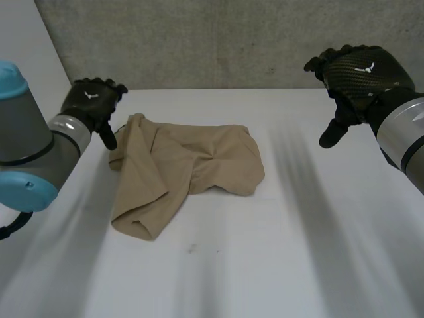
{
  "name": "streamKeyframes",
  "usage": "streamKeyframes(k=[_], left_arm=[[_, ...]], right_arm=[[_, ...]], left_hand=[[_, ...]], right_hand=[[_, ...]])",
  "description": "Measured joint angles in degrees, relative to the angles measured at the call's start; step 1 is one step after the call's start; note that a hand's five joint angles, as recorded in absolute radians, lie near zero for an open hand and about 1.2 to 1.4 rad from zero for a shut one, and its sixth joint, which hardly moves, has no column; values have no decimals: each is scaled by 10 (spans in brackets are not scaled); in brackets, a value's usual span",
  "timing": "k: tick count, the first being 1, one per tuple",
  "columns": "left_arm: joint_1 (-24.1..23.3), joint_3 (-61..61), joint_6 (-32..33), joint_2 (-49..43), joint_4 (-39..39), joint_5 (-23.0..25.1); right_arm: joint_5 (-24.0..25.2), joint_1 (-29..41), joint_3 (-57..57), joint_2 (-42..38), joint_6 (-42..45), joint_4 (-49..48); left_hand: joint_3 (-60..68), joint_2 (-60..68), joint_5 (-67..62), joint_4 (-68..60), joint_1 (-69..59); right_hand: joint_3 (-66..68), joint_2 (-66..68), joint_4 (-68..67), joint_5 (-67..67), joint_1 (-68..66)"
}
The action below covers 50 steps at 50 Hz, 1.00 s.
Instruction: Fold the shorts.
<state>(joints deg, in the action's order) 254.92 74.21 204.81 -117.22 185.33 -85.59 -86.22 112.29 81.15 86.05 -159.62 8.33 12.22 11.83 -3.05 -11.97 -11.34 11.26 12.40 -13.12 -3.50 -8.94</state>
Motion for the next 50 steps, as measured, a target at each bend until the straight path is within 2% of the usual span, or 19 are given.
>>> streamKeyframes(k=[6, 10, 12, 15, 17, 19, 20, 21, 22, 26, 28, 31, 40, 41, 44, 45, 46, 50], left_arm=[[26, -28, 67, -80, 35, 82], [29, -53, 83, -123, 48, 103], [30, -86, 103, -173, 63, 113], [26, -103, 119, -199, 70, 116], [22, -106, 122, -204, 73, 116], [10, -109, 122, -209, 80, 116], [10, -109, 122, -209, 80, 116], [-7, -106, 114, -209, 86, 116], [-7, -106, 114, -209, 86, 116], [-64, -79, 70, -180, 95, 114], [-79, -65, 54, -164, 96, 114], [-138, -7, -7, -93, 95, 113], [-277, 148, -110, 58, 84, 88], [-287, 161, -117, 66, 84, 84], [-314, 195, -137, 85, 83, 67], [-314, 195, -137, 85, 83, 67], [-322, 205, -142, 89, 83, 56], [-319, 210, -146, 94, 82, 33]], right_arm=[[1, -3, 10, -14, 2, -4], [2, -5, 17, -25, 2, -9], [3, -6, 24, -37, 2, -16], [3, -7, 26, -46, 3, -21], [3, -7, 26, -48, 4, -23], [3, -7, 26, -51, 7, -26], [3, -7, 26, -51, 7, -26], [3, -8, 25, -52, 12, -29], [3, -8, 25, -52, 12, -29], [1, -8, 23, -53, 23, -32], [1, -9, 23, -53, 24, -32], [0, -16, 19, -50, 27, -33], [2, -38, 14, -43, 26, -31], [2, -39, 13, -42, 26, -31], [3, -40, 12, -41, 26, -31], [3, -40, 12, -41, 26, -31], [3, -40, 12, -41, 25, -31], [4, -38, 11, -41, 25, -30]], left_hand=[[0, 0, 0, 0, 0], [2, 2, 0, -2, -4], [26, 31, -23, -30, -43], [250, 256, -238, -255, -287], [289, 305, -275, -294, -327], [484, 491, -455, -483, -508], [484, 491, -455, -483, -508], [550, 559, -516, -557, -528], [550, 559, -516, -557, -528], [558, 564, -516, -568, -528], [558, 565, -516, -568, -528], [558, 565, -516, -570, -528], [551, 555, -513, -563, -525], [519, 525, -500, -527, -509], [268, 263, -251, -264, -227], [268, 263, -251, -264, -227], [128, 127, -111, -125, -98], [84, 86, -68, -82, -86]], right_hand=[[0, 0, 0, 0, 0], [0, 0, 0, 0, 0], [0, 0, 0, 0, 0], [0, 0, 0, 0, 0], [0, 0, 0, 0, 0], [0, 0, 0, 0, 0], [0, 0, 0, 0, 0], [0, 0, 0, 0, 0], [0, 0, 0, 0, 0], [0, 0, 0, 0, 0], [0, 0, 0, 0, 0], [0, 0, 0, 0, 0], [0, 0, 0, 0, 0], [0, 0, 0, 0, 0], [0, 0, 0, 0, 0], [0, 0, 0, 0, 0], [0, 0, 0, 0, 0], [0, 0, 0, 0, 0]])
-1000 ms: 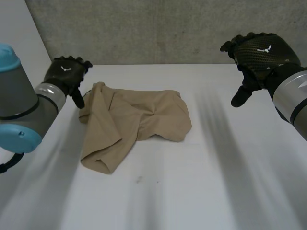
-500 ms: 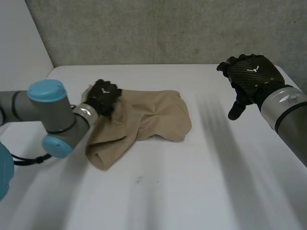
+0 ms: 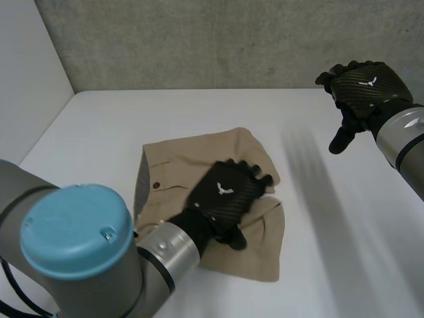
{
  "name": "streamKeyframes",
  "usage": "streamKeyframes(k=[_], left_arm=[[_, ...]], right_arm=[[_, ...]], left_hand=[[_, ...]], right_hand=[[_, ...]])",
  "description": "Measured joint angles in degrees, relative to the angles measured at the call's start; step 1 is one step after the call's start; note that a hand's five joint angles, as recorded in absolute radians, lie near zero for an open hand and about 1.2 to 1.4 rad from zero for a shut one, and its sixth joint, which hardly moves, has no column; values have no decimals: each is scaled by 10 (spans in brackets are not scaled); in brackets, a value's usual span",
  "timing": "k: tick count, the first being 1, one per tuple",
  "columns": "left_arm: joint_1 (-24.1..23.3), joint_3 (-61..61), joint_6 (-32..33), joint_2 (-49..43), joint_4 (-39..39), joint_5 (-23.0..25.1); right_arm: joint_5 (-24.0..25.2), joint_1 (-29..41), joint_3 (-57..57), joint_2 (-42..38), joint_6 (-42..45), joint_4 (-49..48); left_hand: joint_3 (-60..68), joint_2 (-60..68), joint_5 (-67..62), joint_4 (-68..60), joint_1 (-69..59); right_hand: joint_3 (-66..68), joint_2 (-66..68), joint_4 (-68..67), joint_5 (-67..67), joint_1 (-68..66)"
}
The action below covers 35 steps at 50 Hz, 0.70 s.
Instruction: Fold the shorts.
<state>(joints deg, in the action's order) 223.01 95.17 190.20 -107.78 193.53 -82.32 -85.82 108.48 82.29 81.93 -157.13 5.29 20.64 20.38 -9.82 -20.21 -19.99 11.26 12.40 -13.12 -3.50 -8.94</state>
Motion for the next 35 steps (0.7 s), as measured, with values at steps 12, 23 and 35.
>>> streamKeyframes(k=[12, 23, 35], left_arm=[[151, -4, -1, 98, -5, -50], [272, 13, -10, 160, -5, -48], [340, 25, -64, 154, -8, -48]], right_arm=[[-3, 19, 7, -1, -2, 10], [5, 180, 31, -21, -7, 17], [16, 340, -3, -152, -44, -16]], left_hand=[[-42, -39, 39, 37, 30], [-49, -49, 49, 44, 30], [-49, -49, 49, 44, 30]], right_hand=[[0, 0, 0, 0, 0], [0, 0, 0, 0, 0], [0, 0, 0, 0, 0]])
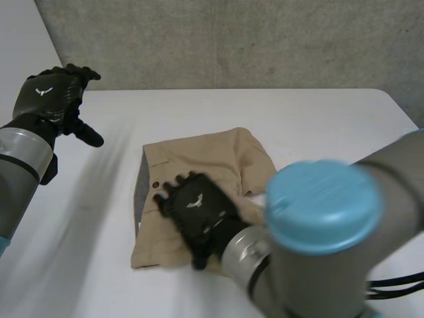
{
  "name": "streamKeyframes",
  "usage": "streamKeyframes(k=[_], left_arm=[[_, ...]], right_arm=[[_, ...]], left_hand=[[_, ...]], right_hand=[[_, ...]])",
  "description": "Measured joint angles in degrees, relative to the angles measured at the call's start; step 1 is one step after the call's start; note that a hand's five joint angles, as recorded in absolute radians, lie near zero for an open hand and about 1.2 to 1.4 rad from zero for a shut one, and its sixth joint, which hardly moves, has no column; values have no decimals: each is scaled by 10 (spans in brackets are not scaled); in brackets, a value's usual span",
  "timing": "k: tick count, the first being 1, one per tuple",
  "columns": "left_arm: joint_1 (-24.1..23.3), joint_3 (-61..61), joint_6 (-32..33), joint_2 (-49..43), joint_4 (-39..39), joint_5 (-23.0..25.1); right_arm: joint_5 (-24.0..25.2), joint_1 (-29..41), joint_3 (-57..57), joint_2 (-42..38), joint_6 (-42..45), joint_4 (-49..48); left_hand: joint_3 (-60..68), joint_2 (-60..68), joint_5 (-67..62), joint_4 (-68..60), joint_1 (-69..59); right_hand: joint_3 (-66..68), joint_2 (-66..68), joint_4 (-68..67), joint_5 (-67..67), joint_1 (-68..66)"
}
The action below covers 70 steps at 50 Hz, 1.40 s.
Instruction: Fold the shorts.
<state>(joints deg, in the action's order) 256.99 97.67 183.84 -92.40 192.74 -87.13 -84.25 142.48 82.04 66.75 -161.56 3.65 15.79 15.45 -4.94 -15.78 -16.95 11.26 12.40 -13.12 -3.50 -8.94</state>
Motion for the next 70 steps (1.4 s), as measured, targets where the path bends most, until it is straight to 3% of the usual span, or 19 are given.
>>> streamKeyframes(k=[13, 15, 26, 49, 52, 53, 54, 55, 58, 59, 70], left_arm=[[12, 2, -26, -2, -12, 1], [11, 5, -26, -2, -12, 1], [11, 10, -25, -3, -12, 1], [9, 17, -25, -2, -12, 1], [9, 17, -25, -2, -12, 1], [8, 17, -25, -2, -12, 1], [8, 17, -25, -2, -12, 1], [8, 17, -25, -2, -12, 1], [8, 17, -25, -2, -12, 1], [8, 17, -25, -2, -12, 1], [8, 17, -26, 8, -12, 0]], right_arm=[[-3, 54, -82, -151, -28, -81], [-3, 57, -92, -167, -27, -98], [-5, 57, -119, -207, -23, -140], [0, 56, -153, -255, -21, -133], [0, 56, -156, -257, -21, -129], [0, 56, -158, -257, -21, -127], [0, 56, -159, -256, -20, -127], [0, 56, -160, -255, -21, -125], [0, 56, -160, -254, -21, -125], [0, 56, -162, -246, -22, -123], [-15, 30, -205, -166, -33, -132]], left_hand=[[0, 0, 0, 0, 0], [0, 0, 0, 0, 0], [0, 0, 0, 0, 0], [0, 0, 0, 0, 0], [0, 0, 0, 0, 0], [0, 0, 0, 0, 0], [0, 0, 0, 0, 0], [0, 0, 0, 0, 0], [0, 0, 0, 0, 0], [0, 0, 0, 0, 0], [0, 0, 0, 0, 0]], right_hand=[[20, 2, -1, -2, -21], [64, 53, -44, -38, -62], [110, 92, -93, -81, -103], [125, 109, -106, -94, -115], [215, 203, -190, -171, -191], [363, 355, -344, -312, -329], [363, 355, -344, -312, -329], [495, 490, -467, -444, -421], [500, 496, -478, -456, -425], [554, 549, -534, -522, -466], [557, 549, -535, -527, -467]])
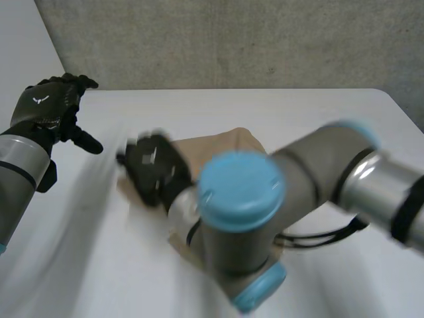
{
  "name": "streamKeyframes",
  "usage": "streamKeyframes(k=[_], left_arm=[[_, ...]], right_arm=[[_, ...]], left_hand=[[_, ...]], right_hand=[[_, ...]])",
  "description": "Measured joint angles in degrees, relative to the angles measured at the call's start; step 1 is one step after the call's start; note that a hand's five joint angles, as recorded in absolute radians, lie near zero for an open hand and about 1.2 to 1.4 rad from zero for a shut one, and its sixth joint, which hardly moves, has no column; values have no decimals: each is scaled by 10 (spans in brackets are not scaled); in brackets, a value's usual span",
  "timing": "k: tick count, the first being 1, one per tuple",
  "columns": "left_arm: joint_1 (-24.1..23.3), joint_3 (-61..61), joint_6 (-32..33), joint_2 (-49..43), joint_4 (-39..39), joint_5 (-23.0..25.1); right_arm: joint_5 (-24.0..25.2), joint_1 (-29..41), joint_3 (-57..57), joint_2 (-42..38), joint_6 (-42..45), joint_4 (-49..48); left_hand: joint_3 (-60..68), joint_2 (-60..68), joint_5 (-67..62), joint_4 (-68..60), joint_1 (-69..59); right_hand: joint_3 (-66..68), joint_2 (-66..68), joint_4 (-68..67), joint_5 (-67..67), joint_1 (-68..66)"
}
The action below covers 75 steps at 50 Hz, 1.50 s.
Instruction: Fold the shorts.
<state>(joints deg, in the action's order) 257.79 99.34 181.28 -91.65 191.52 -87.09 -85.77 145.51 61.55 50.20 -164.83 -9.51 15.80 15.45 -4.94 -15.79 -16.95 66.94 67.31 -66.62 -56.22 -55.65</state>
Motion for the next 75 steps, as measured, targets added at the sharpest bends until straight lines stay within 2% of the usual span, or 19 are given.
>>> streamKeyframes(k=[9, 14, 19, 24, 28, 33, 36, 37, 38, 39, 40, 44, 45, 50, 52, 59, 63, 68, 75], left_arm=[[11, -3, 0, 30, 2, -4], [46, -7, -11, 87, 5, -6], [66, -8, -30, 114, 6, -5], [68, -2, -51, 127, 0, -3], [34, 13, -63, 125, -16, -1], [-54, 29, -68, 95, -41, -1], [-125, 30, -65, 56, -54, -3], [-130, 30, -65, 53, -55, -3], [-151, 29, -64, 40, -59, -4], [-163, 28, -63, 33, -61, -4], [-184, 26, -62, 20, -65, -5], [-212, 15, -61, -8, -77, -8], [-216, 11, -61, -14, -82, -9], [-224, 0, -62, -30, -96, -15], [-241, -14, -65, -53, -116, -30], [-291, -28, -65, -97, -126, -58], [-320, -38, -64, -128, -126, -70], [-353, -57, -64, -174, -125, -80], [-389, -94, -64, -236, -123, -100]], right_arm=[[-40, -77, -18, 141, -82, -65], [-122, -175, 4, 264, -151, -114], [-160, -223, 39, 306, -152, -113], [-167, -250, 97, 317, -124, -95], [-163, -264, 169, 317, -100, -76], [-151, -275, 262, 315, -89, -56], [-134, -294, 314, 307, -89, -49], [-132, -297, 318, 305, -89, -48], [-129, -302, 324, 302, -89, -47], [-123, -312, 334, 297, -89, -46], [-117, -323, 342, 291, -89, -45], [-100, -345, 342, 279, -85, -38], [-93, -350, 338, 278, -83, -34], [-70, -362, 327, 282, -71, -20], [-12, -386, 311, 303, -35, 5], [123, -452, 304, 336, 83, 36], [180, -484, 308, 337, 160, 46], [242, -537, 314, 313, 272, 60], [297, -588, 307, 247, 361, 65]], left_hand=[[0, 0, 0, 0, 0], [0, 0, 0, 0, 0], [0, 0, 0, 0, 0], [0, 0, 0, 0, 0], [0, 0, 0, 0, 0], [0, 0, 0, 0, 0], [0, 0, -1, 0, 0], [0, 0, -1, 0, 0], [0, 1, -2, 0, 0], [0, 1, -2, 0, 0], [2, 4, -7, -2, 0], [13, 19, -25, -13, -6], [17, 22, -29, -17, -7], [21, 25, -32, -21, -7], [21, 25, -32, -22, -7], [42, 46, -53, -43, -29], [44, 48, -57, -45, -29], [44, 48, -57, -45, -29], [44, 48, -57, -45, -28]], right_hand=[[6, 0, -15, 0, 0], [6, 0, -15, 0, 0], [6, 0, -15, -2, 0], [6, 0, -15, -5, 0], [6, 0, -15, -5, 0], [6, 0, -17, -5, 0], [-30, -34, 23, 26, 22], [-30, -34, 23, 26, 22], [-178, -184, 171, 165, 161], [-178, -184, 171, 165, 161], [-355, -361, 352, 349, 289], [-456, -457, 446, 438, 366], [-528, -529, 524, 512, 431], [-548, -549, 535, 524, 443], [-548, -549, 535, 524, 443], [-548, -549, 535, 524, 443], [-548, -549, 535, 524, 443], [-547, -548, 535, 524, 443], [-516, -520, 514, 504, 438]])
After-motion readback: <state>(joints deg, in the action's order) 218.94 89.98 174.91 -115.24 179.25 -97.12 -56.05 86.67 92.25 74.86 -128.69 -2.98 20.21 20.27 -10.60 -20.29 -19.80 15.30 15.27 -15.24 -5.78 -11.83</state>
